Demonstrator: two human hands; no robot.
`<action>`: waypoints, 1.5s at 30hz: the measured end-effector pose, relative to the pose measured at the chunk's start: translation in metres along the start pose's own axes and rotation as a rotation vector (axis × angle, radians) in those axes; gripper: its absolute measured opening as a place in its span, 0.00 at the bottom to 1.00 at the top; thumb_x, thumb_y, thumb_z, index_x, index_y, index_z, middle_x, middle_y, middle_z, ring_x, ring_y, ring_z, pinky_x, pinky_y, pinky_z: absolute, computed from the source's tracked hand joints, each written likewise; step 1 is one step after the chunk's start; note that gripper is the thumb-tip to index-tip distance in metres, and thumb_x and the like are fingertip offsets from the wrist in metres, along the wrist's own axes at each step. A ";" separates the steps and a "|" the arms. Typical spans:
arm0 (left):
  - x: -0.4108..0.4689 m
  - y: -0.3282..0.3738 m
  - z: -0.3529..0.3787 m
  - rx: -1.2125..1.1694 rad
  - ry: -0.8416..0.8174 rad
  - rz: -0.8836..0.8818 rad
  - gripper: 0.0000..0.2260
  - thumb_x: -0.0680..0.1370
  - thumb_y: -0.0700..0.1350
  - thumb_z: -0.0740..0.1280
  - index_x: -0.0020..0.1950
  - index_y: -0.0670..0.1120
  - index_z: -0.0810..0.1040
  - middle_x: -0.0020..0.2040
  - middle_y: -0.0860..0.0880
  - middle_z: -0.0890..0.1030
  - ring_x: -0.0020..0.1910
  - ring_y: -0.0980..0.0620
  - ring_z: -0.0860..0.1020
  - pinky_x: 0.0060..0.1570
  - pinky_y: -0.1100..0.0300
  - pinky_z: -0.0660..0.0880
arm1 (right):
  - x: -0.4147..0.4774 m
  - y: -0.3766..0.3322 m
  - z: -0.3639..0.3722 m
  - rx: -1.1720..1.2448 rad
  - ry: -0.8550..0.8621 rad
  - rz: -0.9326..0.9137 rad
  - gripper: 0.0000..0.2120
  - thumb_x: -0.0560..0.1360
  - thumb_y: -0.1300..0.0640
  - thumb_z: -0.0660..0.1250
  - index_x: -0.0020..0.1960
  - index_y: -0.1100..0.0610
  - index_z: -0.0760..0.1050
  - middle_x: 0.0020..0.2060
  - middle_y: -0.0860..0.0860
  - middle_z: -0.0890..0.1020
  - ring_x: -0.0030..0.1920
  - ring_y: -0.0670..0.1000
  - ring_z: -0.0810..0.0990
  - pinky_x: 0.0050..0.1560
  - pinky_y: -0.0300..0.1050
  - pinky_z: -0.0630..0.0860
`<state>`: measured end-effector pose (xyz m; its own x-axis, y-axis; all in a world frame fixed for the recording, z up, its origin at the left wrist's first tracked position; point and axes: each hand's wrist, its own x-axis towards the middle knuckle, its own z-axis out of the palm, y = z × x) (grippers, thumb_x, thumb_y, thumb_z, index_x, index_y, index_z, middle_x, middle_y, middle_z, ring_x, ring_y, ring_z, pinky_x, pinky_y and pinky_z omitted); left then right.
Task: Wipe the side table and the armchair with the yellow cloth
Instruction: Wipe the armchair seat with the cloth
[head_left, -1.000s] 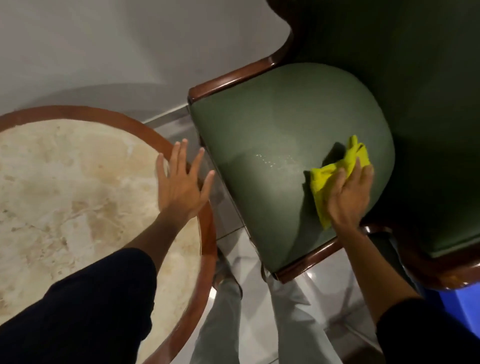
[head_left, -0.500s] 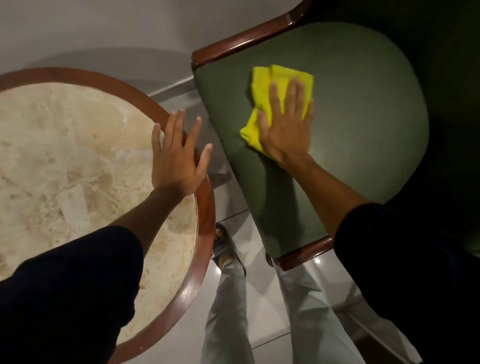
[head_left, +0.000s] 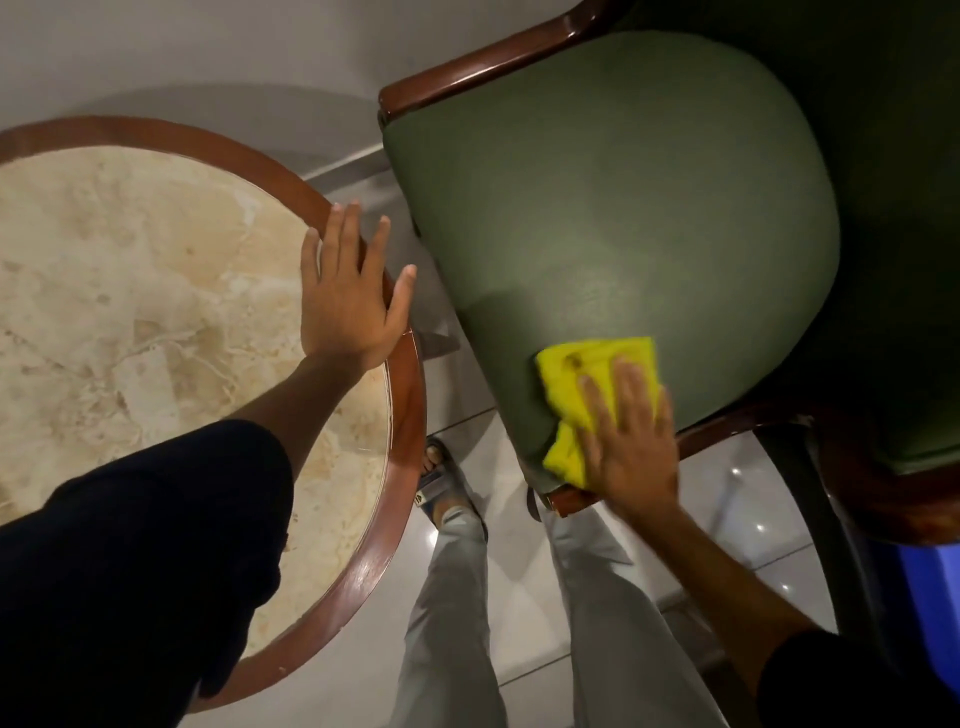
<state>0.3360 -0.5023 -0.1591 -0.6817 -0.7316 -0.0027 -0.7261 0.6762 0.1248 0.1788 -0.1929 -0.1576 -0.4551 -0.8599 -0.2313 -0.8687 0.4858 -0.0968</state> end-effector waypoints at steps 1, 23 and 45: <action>0.000 0.000 0.000 0.000 0.002 -0.001 0.27 0.83 0.59 0.49 0.76 0.45 0.64 0.79 0.40 0.61 0.79 0.41 0.57 0.77 0.41 0.54 | 0.013 0.010 -0.007 0.069 0.037 0.199 0.26 0.81 0.47 0.49 0.78 0.52 0.53 0.78 0.60 0.57 0.78 0.60 0.53 0.76 0.63 0.52; 0.000 0.146 -0.047 -0.464 -0.503 0.058 0.21 0.79 0.54 0.65 0.70 0.46 0.74 0.71 0.43 0.72 0.72 0.42 0.68 0.72 0.52 0.64 | -0.019 -0.011 -0.016 0.337 -0.085 0.373 0.30 0.79 0.40 0.51 0.77 0.51 0.59 0.77 0.62 0.58 0.77 0.64 0.54 0.72 0.68 0.58; 0.134 0.245 -0.177 -1.082 -0.812 -0.056 0.07 0.70 0.38 0.75 0.45 0.46 0.82 0.40 0.50 0.86 0.37 0.56 0.82 0.39 0.66 0.79 | -0.001 0.034 -0.238 0.945 0.296 0.542 0.10 0.68 0.47 0.63 0.45 0.45 0.64 0.30 0.44 0.73 0.30 0.45 0.74 0.31 0.40 0.73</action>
<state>0.0827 -0.4505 0.0469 -0.7867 -0.2438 -0.5672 -0.5774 -0.0344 0.8157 0.1032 -0.2127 0.0699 -0.8648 -0.4420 -0.2384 -0.1039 0.6220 -0.7761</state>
